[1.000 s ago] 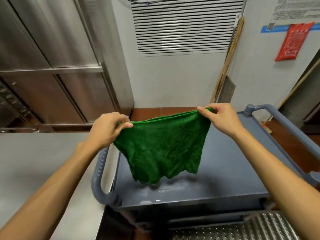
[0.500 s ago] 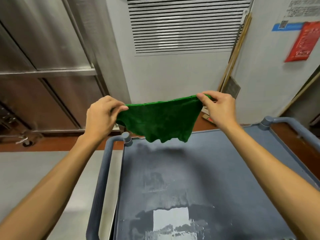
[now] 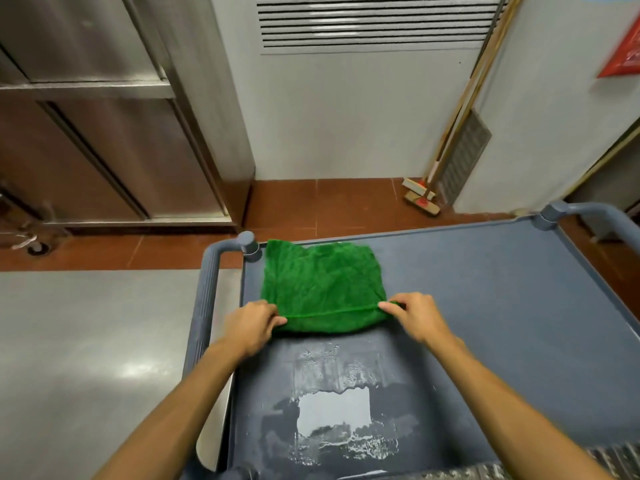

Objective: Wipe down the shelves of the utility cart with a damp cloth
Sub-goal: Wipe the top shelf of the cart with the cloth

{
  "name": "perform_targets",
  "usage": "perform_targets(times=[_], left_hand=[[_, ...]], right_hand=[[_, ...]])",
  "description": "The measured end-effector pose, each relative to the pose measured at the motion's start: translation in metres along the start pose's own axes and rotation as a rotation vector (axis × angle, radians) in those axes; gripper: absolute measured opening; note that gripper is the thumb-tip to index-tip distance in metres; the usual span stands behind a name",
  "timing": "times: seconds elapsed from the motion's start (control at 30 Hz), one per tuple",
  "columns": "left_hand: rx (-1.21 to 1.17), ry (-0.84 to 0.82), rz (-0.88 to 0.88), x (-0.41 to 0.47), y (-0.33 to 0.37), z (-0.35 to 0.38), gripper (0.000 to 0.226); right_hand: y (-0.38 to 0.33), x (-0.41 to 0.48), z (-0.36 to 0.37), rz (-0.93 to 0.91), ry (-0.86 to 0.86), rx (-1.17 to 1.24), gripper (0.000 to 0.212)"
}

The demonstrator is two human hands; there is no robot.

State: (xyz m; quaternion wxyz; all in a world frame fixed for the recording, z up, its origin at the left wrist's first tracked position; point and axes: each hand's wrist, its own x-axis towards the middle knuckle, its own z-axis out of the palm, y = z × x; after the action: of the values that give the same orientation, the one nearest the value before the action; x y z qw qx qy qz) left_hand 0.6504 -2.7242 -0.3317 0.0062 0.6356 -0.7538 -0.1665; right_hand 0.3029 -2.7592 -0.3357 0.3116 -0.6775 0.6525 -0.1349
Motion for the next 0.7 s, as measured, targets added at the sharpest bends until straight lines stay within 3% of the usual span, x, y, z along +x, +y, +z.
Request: perform_targets(times=[0.2,0.7], left_hand=[[0.000,-0.048,-0.050,-0.032,0.002,0.020,0.037],[0.014,-0.136,-0.135,-0.122,0.037,0.054,0.035]], right_hand=[[0.021,-0.024,0.010,0.089,-0.047,-0.003,0.031],[0.046,-0.123,0.037,0.095,-0.167,-0.054,0.029]])
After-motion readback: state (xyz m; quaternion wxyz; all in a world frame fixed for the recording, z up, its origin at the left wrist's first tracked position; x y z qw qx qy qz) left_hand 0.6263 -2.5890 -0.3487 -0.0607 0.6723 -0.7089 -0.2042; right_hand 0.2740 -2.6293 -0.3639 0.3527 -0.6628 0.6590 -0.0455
